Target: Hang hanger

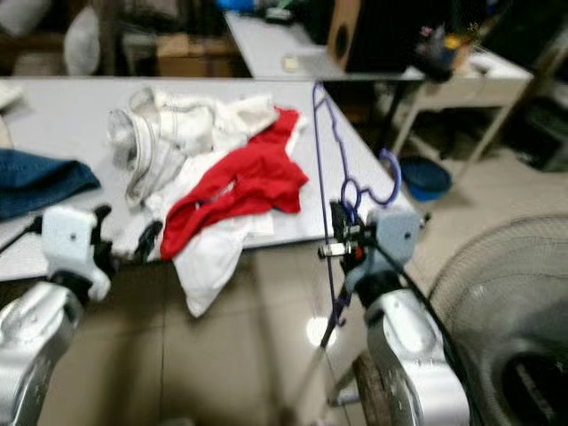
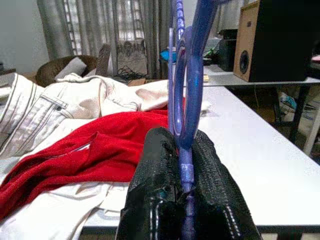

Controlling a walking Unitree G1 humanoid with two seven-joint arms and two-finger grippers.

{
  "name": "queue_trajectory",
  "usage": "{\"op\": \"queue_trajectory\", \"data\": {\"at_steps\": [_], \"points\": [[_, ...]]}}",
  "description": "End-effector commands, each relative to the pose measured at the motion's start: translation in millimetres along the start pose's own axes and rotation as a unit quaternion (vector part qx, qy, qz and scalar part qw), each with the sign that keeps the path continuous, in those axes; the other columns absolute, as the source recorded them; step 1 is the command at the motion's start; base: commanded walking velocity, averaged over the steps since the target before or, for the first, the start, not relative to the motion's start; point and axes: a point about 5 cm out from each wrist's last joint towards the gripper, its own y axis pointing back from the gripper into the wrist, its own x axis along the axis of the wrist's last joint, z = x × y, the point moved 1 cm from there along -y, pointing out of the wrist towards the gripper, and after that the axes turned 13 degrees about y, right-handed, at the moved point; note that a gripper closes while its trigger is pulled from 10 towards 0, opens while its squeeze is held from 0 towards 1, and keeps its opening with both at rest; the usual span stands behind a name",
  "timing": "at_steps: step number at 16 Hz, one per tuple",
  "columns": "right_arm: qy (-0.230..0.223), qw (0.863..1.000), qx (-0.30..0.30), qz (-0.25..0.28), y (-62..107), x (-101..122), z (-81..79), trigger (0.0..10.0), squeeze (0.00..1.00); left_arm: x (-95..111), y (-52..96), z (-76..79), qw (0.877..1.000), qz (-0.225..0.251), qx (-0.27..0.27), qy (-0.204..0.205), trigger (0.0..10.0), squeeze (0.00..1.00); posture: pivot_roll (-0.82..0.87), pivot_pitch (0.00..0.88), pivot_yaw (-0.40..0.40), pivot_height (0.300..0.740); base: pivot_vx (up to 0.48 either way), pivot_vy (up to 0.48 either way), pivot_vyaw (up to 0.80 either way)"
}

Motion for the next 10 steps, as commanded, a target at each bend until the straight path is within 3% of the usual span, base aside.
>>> {"op": "queue_trajectory", "data": {"at_steps": [1, 6, 10], "points": [[0.002, 1.0, -0.007, -0.003, 3.2, 0, 4.8, 10.0, 0.0, -2, -4.1, 8.6, 1.0, -0.008, -0.019, 0.0, 10.0, 0.0, -0.11, 0.005, -0.007, 0.74, 0.0, 0.274, 0.0], [0.021, 1.0, -0.02, -0.003, 4.4, -1, -0.1, 10.0, 0.0, 0, -16.2, 8.5, 1.0, -0.004, -0.015, 0.006, 10.0, 0.0, -0.13, 0.009, 0.01, 0.74, 0.0, 0.272, 0.0], [0.016, 0.999, -0.028, -0.018, 0.9, -9, 2.5, 10.0, 0.0, -1, -9.6, 6.9, 1.0, -0.013, -0.014, 0.002, 10.0, 0.0, -0.1, 0.03, -0.009, 0.74, 0.0, 0.264, 0.0]]}}
